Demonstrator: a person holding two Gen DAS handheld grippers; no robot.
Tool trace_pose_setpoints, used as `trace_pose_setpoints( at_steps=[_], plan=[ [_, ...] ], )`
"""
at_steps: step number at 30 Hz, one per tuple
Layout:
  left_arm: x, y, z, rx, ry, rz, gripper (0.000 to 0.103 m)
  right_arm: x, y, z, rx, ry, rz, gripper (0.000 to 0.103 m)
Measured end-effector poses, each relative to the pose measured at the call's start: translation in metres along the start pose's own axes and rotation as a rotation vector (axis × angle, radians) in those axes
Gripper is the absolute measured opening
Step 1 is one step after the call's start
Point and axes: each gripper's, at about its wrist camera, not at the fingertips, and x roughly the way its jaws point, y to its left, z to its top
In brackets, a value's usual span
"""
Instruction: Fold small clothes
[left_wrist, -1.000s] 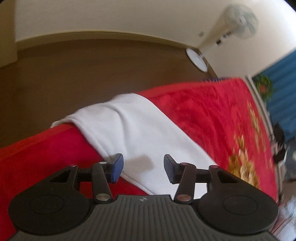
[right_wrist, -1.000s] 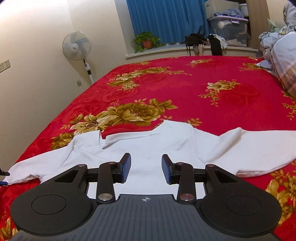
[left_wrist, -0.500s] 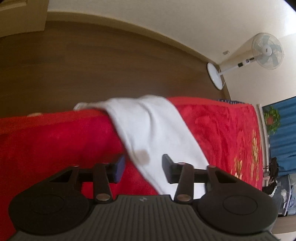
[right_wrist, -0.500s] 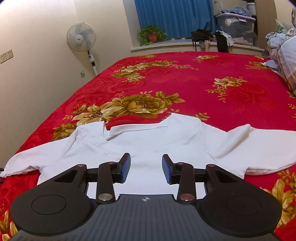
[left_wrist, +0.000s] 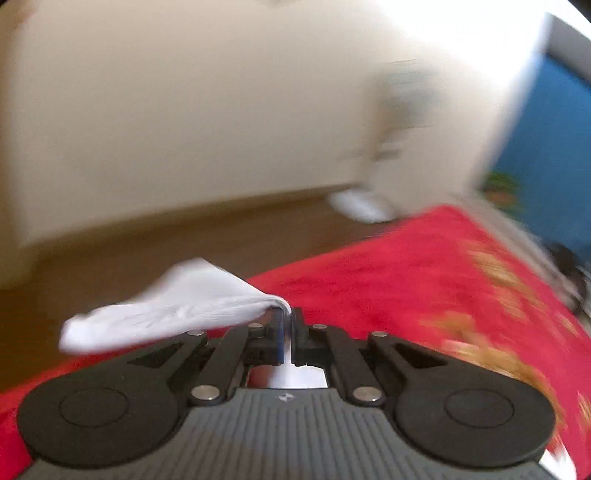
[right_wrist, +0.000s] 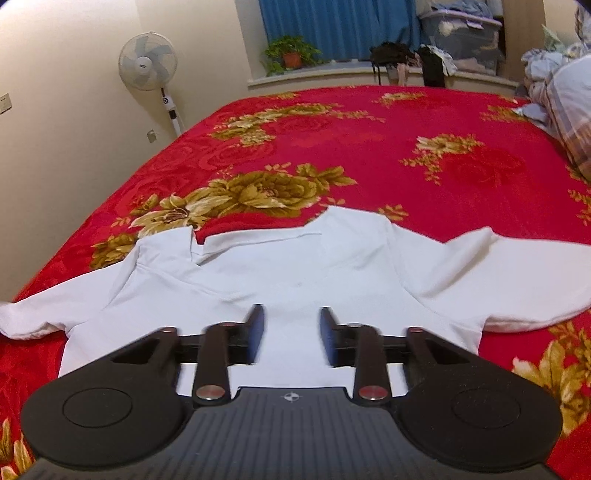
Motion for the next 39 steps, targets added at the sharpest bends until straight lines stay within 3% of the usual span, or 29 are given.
trace_pose_setpoints(
  at_steps=[2,3,6,8,9,11,16,18,22,24,28,30,33,36,37,38,39],
  plan=[
    [-0.032,-0.055,-0.016,0.114,-0.037,-0.211,0.003,0.002,-0.003,-0.001,0.018,0.007,0.004,0.015],
    [-0.049,-0.083,-0.028,0.172,-0.029,-0.351,0.003,0.003,-0.004,-0.001,0.024,0.010,0.004,0.015],
    [-0.082,-0.146,-0.068,0.353,0.120,-0.732,0.009,0.006,-0.009,-0.003,0.045,0.018,0.011,0.016],
    [-0.089,-0.163,-0.089,0.431,0.188,-0.837,0.012,0.009,-0.014,-0.004,0.082,0.035,0.030,0.016],
    [-0.086,-0.164,-0.093,0.446,0.217,-0.846,0.015,0.011,-0.017,-0.005,0.100,0.043,0.039,0.017],
    [-0.071,-0.158,-0.092,0.439,0.240,-0.772,0.015,0.014,-0.021,-0.005,0.135,0.055,0.051,0.017],
    [-0.018,-0.132,-0.086,0.375,0.344,-0.481,0.015,0.026,-0.030,-0.008,0.199,0.091,0.059,0.020],
    [-0.002,-0.125,-0.086,0.375,0.383,-0.419,0.015,0.035,-0.036,-0.011,0.250,0.113,0.076,0.020],
    [0.014,-0.113,-0.081,0.387,0.434,-0.386,0.017,0.047,-0.049,-0.015,0.381,0.123,0.113,0.020],
    [0.021,-0.109,-0.087,0.414,0.471,-0.379,0.018,0.051,-0.055,-0.014,0.429,0.113,0.127,0.027],
    [0.023,-0.109,-0.102,0.524,0.548,-0.294,0.018,0.067,-0.055,-0.007,0.425,0.098,0.144,0.033],
    [0.027,-0.107,-0.105,0.520,0.568,-0.285,0.018,0.080,-0.059,-0.007,0.431,0.117,0.129,0.041],
    [0.028,-0.107,-0.107,0.502,0.560,-0.290,0.018,0.101,-0.065,-0.010,0.489,0.153,0.140,0.041],
    [0.027,-0.103,-0.101,0.471,0.551,-0.306,0.018,0.112,-0.065,-0.008,0.508,0.133,0.166,0.040],
    [0.026,-0.101,-0.099,0.462,0.548,-0.312,0.018,0.115,-0.063,-0.006,0.504,0.126,0.181,0.036],
    [0.026,-0.102,-0.097,0.456,0.544,-0.319,0.018,0.117,-0.062,-0.004,0.500,0.117,0.196,0.016],
    [0.026,-0.103,-0.096,0.451,0.538,-0.326,0.019,0.118,-0.061,-0.002,0.493,0.103,0.212,0.003]
  ],
)
